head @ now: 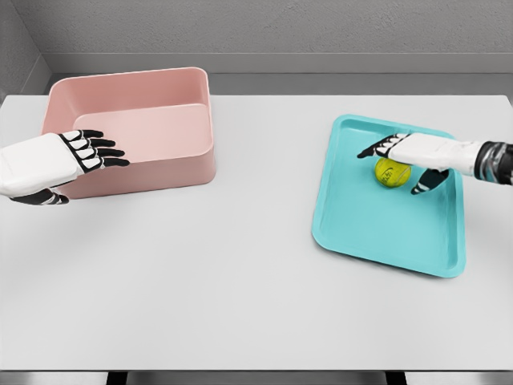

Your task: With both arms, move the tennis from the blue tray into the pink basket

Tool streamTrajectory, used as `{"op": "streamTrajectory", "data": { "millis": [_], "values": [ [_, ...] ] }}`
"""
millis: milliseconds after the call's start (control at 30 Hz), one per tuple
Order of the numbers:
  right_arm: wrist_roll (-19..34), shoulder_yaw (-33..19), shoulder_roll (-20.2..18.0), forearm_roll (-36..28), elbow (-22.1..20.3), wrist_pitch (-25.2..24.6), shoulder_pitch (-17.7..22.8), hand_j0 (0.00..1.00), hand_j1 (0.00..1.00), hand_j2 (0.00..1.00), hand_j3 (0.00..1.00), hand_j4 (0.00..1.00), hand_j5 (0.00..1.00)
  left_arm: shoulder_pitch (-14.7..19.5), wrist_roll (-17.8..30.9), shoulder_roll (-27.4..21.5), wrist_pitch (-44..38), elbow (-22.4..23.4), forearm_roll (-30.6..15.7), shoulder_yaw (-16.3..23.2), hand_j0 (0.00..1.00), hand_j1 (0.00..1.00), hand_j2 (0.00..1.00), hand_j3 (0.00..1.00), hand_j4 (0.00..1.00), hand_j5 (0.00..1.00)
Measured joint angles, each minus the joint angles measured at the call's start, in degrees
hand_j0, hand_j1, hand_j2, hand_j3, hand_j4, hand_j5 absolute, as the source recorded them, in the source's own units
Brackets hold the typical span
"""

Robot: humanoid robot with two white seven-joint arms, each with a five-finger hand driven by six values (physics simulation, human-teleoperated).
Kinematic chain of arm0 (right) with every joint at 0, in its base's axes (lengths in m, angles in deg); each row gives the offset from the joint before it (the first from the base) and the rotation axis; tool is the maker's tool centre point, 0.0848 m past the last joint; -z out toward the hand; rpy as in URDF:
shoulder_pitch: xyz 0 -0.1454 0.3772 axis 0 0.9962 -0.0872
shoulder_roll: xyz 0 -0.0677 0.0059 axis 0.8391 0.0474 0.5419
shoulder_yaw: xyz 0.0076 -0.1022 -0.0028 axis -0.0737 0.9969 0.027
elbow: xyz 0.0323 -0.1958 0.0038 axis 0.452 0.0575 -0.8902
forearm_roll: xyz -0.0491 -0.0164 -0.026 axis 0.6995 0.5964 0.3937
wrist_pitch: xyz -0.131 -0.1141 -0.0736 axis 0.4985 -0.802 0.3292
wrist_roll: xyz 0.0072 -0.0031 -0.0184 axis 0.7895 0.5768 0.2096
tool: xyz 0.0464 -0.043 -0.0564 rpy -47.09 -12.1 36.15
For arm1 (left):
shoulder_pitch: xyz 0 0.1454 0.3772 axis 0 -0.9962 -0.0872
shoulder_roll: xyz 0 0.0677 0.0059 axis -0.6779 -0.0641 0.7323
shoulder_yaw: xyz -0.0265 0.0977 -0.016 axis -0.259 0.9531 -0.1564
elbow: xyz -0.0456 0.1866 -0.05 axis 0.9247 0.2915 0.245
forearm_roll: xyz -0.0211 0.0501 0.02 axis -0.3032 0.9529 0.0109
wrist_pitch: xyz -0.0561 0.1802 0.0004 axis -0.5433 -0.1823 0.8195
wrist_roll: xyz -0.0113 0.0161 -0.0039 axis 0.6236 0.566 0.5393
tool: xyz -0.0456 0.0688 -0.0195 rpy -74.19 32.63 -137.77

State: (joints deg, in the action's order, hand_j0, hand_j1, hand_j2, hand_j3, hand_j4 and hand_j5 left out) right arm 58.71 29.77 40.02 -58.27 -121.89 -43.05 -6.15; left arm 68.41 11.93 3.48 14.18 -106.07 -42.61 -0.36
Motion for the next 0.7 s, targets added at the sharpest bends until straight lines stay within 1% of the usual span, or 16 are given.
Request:
{"op": "streamTrajectory", "data": {
  "millis": [200, 433, 700],
  "values": [
    [0.0, 0.4, 0.9, 0.7, 3.1, 0.0, -1.1, 1.0, 1.0, 1.0, 1.0, 1.0, 1.0, 0.0, 0.0, -0.1, 0.0, 0.0, 0.0, 0.0, 1.0, 1.0, 1.0, 1.0, 1.0, 1.0],
    [0.0, 0.5, 1.5, 1.0, 4.0, 0.0, -2.2, 1.0, 1.0, 1.0, 1.0, 1.0, 1.0, 0.0, 0.0, -0.2, 0.0, 0.0, -0.1, 0.0, 1.0, 1.0, 1.0, 1.0, 1.0, 1.0],
    [-0.1, 0.9, 2.9, 1.4, 4.5, 0.0, -2.3, 1.0, 1.0, 1.0, 1.0, 1.0, 1.0, 0.0, 0.0, -0.4, 0.0, 0.0, -0.1, 0.0, 1.0, 1.0, 1.0, 1.0, 1.0, 1.0]
  ]
}}
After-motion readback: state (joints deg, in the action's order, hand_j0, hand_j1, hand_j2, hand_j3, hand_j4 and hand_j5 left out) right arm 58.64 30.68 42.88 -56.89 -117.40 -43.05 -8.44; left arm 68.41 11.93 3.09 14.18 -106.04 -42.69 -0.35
